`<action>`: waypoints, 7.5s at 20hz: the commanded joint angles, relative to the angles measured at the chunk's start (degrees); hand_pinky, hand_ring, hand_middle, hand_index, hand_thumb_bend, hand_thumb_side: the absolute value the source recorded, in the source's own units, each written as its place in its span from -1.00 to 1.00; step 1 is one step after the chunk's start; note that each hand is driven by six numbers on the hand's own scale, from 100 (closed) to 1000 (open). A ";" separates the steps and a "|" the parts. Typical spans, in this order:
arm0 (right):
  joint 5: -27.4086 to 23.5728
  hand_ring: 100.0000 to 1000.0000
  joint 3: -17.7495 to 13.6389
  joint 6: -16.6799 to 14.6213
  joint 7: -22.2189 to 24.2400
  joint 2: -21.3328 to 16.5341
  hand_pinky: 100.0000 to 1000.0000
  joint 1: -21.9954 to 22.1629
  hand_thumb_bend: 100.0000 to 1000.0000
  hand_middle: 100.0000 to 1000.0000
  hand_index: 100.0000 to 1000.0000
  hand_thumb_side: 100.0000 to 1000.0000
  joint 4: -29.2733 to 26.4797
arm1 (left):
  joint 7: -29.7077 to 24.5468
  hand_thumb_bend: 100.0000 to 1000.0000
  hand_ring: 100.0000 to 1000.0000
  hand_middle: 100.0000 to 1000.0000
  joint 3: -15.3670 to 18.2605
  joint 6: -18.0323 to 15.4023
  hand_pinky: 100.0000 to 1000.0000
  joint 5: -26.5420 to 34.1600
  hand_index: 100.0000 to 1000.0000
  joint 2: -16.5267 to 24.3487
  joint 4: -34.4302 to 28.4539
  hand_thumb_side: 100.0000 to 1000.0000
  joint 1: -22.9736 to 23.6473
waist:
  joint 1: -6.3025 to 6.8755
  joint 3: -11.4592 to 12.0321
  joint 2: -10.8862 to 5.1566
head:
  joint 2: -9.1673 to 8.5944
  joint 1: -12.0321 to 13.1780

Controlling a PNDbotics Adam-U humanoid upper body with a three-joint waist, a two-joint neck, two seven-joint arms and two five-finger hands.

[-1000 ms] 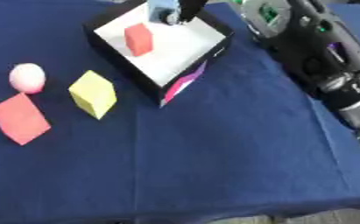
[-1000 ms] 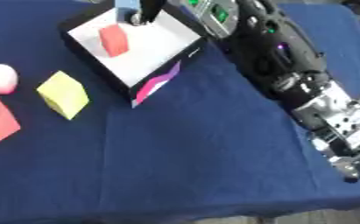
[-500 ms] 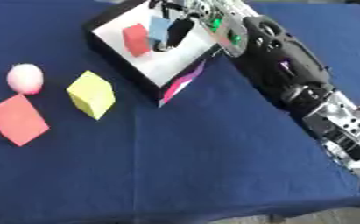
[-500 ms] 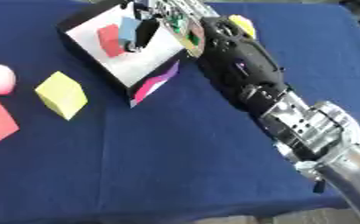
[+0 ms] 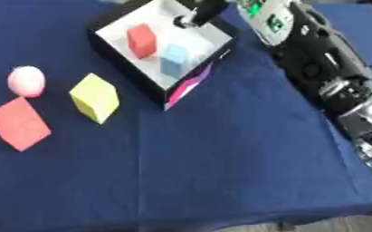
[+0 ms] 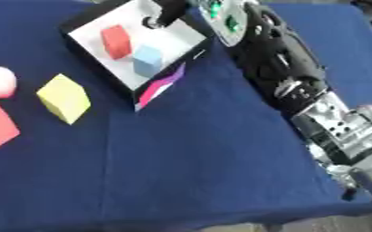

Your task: Pick up objects on the table and place them in the box.

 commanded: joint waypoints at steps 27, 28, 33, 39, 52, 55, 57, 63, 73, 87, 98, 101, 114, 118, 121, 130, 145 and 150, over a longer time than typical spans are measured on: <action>5.65 0.88 -5.08 -8.58 7.54 -11.04 0.67 4.17 0.08 0.64 0.79 -0.29 11.70 | -0.81 -0.91 0.65 0.68 0.18 0.75 0.58 -1.02 0.80 2.24 -1.49 0.68 -1.01 | 0.83 0.59 -0.37 | -0.11 -0.88; 6.58 0.88 -5.27 -8.38 6.98 -10.95 0.68 4.24 0.08 0.64 0.79 -0.28 12.49 | -0.85 -0.91 0.65 0.68 0.13 0.72 0.58 -1.02 0.80 2.27 -1.57 0.68 -1.12 | 0.78 0.81 -0.17 | -0.11 -1.06; 9.97 0.88 -6.60 -7.89 4.63 -10.30 0.67 4.34 0.08 0.64 0.78 -0.26 15.76 | -0.78 -0.92 0.65 0.68 0.17 0.72 0.58 -1.04 0.80 2.50 -1.70 0.68 -1.23 | 0.63 1.96 1.11 | -0.11 -1.80; 13.69 0.87 -7.84 -7.19 3.61 -10.31 0.67 3.99 0.05 0.64 0.78 -0.27 17.71 | -0.63 -0.92 0.65 0.68 0.33 0.61 0.58 -1.00 0.79 2.62 -1.97 0.68 -1.55 | 0.46 2.96 2.29 | -0.11 -1.67; 13.05 0.50 -9.24 -4.31 0.35 -9.33 0.52 3.62 -0.56 0.03 0.38 -0.98 19.06 | -0.72 -0.92 0.66 0.68 0.29 0.58 0.58 -0.95 0.79 2.29 -1.96 0.69 -1.59 | 0.81 3.01 3.01 | -0.11 -2.14; 10.16 0.41 -8.37 -3.80 -2.68 -9.22 0.49 3.61 -0.63 -0.14 0.23 -1.00 17.79 | -0.81 -0.92 0.66 0.68 0.19 0.55 0.58 -0.94 0.79 2.14 -1.97 0.68 -1.70 | 0.80 2.83 2.84 | -0.11 -2.16; 9.35 0.36 -7.94 -3.39 -5.05 -9.17 0.47 3.63 -0.68 -0.22 0.16 -1.00 17.11 | -0.89 -0.92 0.66 0.68 0.13 0.53 0.58 -0.96 0.79 2.09 -2.01 0.68 -1.82 | 0.80 2.75 2.64 | -0.11 -2.23; 5.87 0.30 -6.66 -2.85 -8.50 -9.90 0.44 3.76 -0.87 -0.32 0.04 -1.00 12.86 | -0.84 -0.92 0.66 0.68 0.27 0.45 0.58 -0.97 0.79 2.37 -2.01 0.67 -1.42 | 0.69 2.22 1.67 | -0.11 -2.08; -1.90 0.30 -3.02 -0.66 -3.96 -11.62 0.44 1.21 -0.92 -0.30 0.05 -1.00 -6.45 | -0.64 -0.90 0.66 0.68 0.55 0.30 0.58 -0.83 0.79 2.83 -1.77 0.66 -0.28 | 0.38 0.82 -0.80 | -0.11 -0.75; 6.32 0.28 5.48 -3.81 5.22 7.62 0.42 -1.47 -0.87 -0.29 0.04 -1.00 -2.35 | -1.24 -0.89 0.66 0.68 0.00 0.24 0.58 -0.60 0.79 1.60 -1.78 0.64 -0.90 | 0.48 1.81 -2.68 | -0.11 -1.32; 10.04 0.89 4.81 -7.35 5.85 8.07 0.65 0.92 -0.03 0.71 0.80 -0.19 -0.40 | -1.11 -0.89 0.66 0.68 0.18 0.25 0.58 -0.61 0.79 1.76 -1.57 0.65 -0.50 | -0.01 1.81 -2.88 | -0.11 -0.55; 7.44 0.91 3.53 -6.62 5.41 6.10 0.65 1.75 -0.06 0.73 0.81 -0.14 -3.69 | -1.06 -0.89 0.66 0.68 0.24 0.25 0.59 -0.62 0.79 1.85 -1.50 0.65 -0.27 | 0.01 1.52 -2.95 | -0.11 -0.14; -17.31 0.78 -8.61 7.40 -7.77 -10.50 0.57 12.52 -0.94 0.56 0.71 -0.20 -28.55 | -0.54 -0.90 0.66 0.68 0.88 0.00 0.58 -0.78 0.79 3.11 -1.58 0.64 0.71 | 0.05 -0.09 -2.97 | -0.11 1.17; -29.16 0.74 -13.49 10.84 -19.36 -14.63 0.54 20.88 -1.00 0.51 0.62 -0.26 -33.80 | -0.60 -0.93 0.66 0.68 0.87 -0.12 0.58 -1.05 0.79 4.14 -1.81 0.63 1.03 | 0.04 -0.63 -2.86 | -0.11 1.65; -37.36 0.73 -16.44 11.92 -27.75 -14.92 0.53 26.62 -1.00 0.49 0.62 -0.07 -33.55 | -1.59 -1.00 0.65 0.68 0.40 -0.35 0.58 -2.60 0.80 5.71 -2.49 0.54 1.18 | 0.06 -0.85 -2.68 | -0.11 1.79; -51.97 0.82 -19.18 1.92 -44.48 -10.40 0.59 34.81 -1.00 0.59 0.80 0.30 -30.96 | -22.03 -1.00 0.72 0.70 -6.44 6.00 0.72 -27.52 0.82 19.09 -9.37 0.38 1.73 | 0.99 -1.03 -2.05 | -0.11 2.39; -51.92 0.78 -17.69 0.55 -41.70 -8.00 0.56 35.33 -0.76 0.55 0.77 0.05 -29.30 | -48.89 -0.52 0.74 0.52 -17.47 24.78 0.81 -26.15 0.72 32.19 -22.75 0.77 9.02 | 1.94 -1.04 -1.70 | -0.11 4.16; -51.75 0.78 -17.42 0.79 -41.32 -7.67 0.56 35.28 -0.74 0.54 0.76 0.04 -29.22 | -46.94 -0.54 0.76 0.50 -19.60 28.66 0.83 -27.64 0.71 31.72 -24.40 0.63 9.56 | 2.08 -1.06 -1.57 | -0.11 4.20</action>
